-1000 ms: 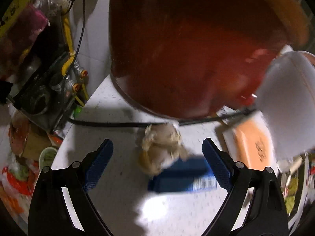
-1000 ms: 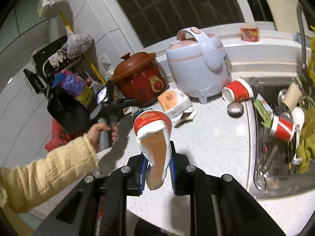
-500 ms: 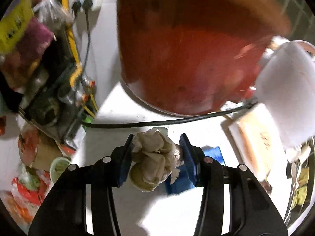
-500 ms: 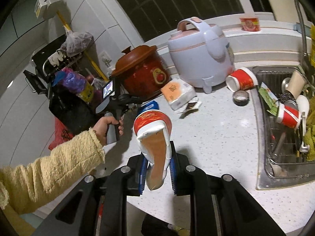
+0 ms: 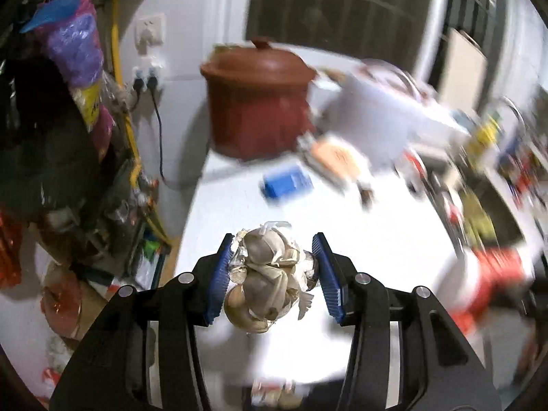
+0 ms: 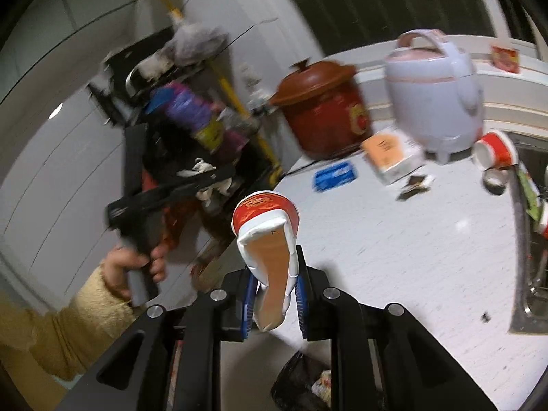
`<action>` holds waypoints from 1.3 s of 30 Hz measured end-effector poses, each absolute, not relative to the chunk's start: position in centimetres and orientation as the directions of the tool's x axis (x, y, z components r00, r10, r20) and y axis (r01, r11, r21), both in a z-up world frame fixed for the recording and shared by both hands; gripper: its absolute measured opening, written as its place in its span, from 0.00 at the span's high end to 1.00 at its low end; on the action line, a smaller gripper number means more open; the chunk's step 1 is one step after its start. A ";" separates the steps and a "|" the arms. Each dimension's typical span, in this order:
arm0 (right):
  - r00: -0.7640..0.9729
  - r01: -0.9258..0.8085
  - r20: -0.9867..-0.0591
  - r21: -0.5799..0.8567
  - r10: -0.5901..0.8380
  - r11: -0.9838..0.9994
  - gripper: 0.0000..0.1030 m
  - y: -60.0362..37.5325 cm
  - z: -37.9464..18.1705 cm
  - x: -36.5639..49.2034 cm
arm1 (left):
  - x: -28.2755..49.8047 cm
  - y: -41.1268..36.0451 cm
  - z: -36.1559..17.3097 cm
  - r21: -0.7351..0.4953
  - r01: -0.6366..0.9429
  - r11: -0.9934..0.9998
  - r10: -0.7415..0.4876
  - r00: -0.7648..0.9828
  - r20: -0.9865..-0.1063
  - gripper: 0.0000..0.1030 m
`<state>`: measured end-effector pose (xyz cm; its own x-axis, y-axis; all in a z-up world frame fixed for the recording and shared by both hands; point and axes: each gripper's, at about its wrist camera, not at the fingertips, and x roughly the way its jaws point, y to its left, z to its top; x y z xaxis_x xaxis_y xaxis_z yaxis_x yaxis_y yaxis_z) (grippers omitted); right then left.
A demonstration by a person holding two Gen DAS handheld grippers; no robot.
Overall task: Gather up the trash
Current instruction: 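Grasp the garlic peels with left gripper while right holds the paper cup, then lower the cup and garlic peels into the trash bag and release both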
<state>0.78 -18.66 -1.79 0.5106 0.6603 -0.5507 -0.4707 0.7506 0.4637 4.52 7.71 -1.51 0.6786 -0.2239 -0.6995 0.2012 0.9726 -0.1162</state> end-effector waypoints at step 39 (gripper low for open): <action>0.018 -0.081 -0.982 0.186 0.188 0.979 0.32 -18.1 -43.3 -8.3 | -5.9 1.4 -43.8 -0.017 0.182 0.983 -0.014 -0.017 -1.000 0.19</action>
